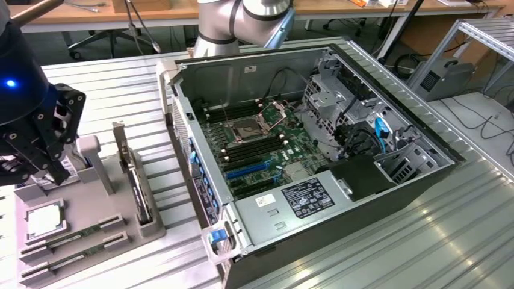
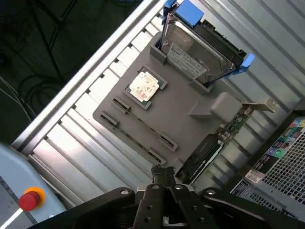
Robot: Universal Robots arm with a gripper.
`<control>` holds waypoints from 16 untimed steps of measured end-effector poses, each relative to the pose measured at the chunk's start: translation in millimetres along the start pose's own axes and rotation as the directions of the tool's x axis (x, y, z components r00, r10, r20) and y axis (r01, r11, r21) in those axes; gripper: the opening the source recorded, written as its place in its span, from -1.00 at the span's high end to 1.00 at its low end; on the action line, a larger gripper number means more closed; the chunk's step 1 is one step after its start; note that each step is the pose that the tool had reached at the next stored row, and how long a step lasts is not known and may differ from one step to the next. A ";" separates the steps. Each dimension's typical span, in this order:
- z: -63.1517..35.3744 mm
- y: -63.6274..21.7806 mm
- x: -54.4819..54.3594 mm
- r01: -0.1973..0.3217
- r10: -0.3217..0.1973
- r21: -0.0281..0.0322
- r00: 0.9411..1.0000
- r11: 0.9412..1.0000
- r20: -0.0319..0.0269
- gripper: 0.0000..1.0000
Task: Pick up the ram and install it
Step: 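Pick up the ram and move it above insertion slot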
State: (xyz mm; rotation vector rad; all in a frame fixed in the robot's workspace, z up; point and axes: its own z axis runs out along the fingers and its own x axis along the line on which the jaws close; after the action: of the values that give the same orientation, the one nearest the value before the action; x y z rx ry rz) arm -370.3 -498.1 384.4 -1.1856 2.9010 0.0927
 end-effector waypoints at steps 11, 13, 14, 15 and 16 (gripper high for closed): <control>0.0 0.0 0.0 0.217 -0.217 -0.007 0.976 0.976 -0.011 0.79; 0.0 0.0 0.0 0.256 -0.256 -0.009 0.967 0.967 -0.012 0.79; 0.0 0.0 0.0 0.274 -0.274 -0.010 0.962 0.962 -0.013 0.79; 0.0 0.0 0.0 0.293 -0.293 -0.011 0.956 0.956 -0.014 0.79; 0.0 0.0 0.0 0.309 -0.309 -0.011 0.951 0.951 -0.015 0.79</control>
State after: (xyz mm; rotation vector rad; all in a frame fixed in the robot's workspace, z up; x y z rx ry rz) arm -370.3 -498.1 384.4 -1.6307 2.6871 0.0934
